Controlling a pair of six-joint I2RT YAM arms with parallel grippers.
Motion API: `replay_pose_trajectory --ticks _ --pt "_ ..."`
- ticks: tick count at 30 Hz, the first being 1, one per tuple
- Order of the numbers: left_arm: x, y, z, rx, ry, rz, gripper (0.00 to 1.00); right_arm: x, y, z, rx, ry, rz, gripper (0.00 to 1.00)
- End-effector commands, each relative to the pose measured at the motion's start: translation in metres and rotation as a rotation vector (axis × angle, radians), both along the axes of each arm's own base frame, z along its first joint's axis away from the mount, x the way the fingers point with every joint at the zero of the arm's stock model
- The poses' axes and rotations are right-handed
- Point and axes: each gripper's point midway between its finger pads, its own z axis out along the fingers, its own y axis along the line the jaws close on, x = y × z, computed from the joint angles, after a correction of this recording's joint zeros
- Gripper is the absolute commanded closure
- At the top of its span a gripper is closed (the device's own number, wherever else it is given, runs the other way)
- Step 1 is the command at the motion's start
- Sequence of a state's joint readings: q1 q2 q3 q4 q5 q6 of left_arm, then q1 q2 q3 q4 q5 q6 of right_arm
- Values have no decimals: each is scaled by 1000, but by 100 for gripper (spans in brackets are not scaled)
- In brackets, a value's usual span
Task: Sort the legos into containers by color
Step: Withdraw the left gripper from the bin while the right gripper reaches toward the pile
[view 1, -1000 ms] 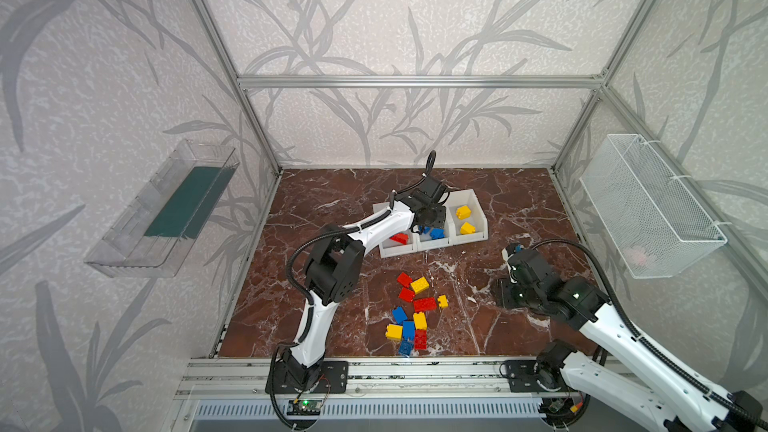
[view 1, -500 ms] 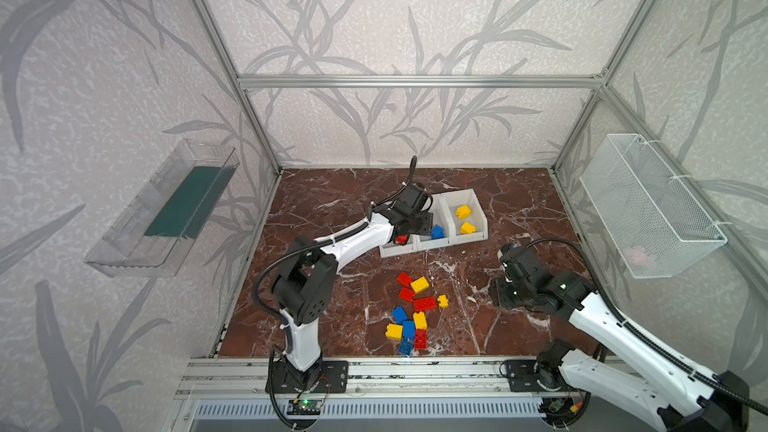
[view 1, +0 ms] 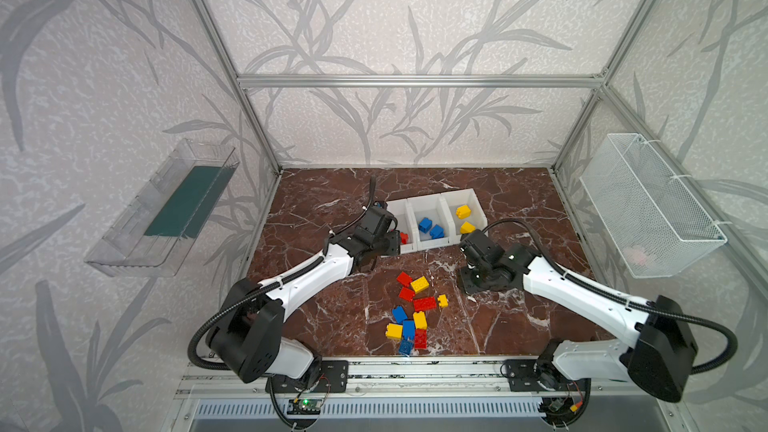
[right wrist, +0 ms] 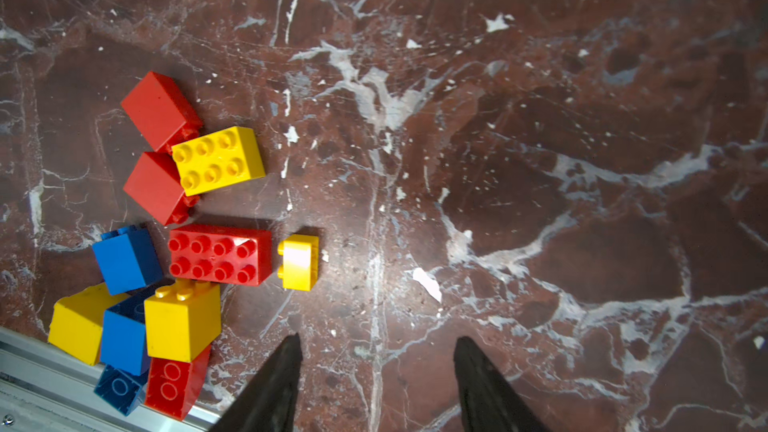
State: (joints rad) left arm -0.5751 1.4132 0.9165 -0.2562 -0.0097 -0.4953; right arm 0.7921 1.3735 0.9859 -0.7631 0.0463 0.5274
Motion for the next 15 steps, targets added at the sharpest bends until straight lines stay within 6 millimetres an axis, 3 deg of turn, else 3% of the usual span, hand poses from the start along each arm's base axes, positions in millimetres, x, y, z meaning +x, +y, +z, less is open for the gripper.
replay_pose_trajectory --ticks 1,7,15 --pt "-4 12 3 -8 -19 53 44 4 27 0 2 1 62 38" --pt "-17 26 0 -10 -14 88 44 6 65 -19 11 41 127 34" --pt "-28 35 0 -10 -8 104 44 13 100 -44 -19 88 193 31"
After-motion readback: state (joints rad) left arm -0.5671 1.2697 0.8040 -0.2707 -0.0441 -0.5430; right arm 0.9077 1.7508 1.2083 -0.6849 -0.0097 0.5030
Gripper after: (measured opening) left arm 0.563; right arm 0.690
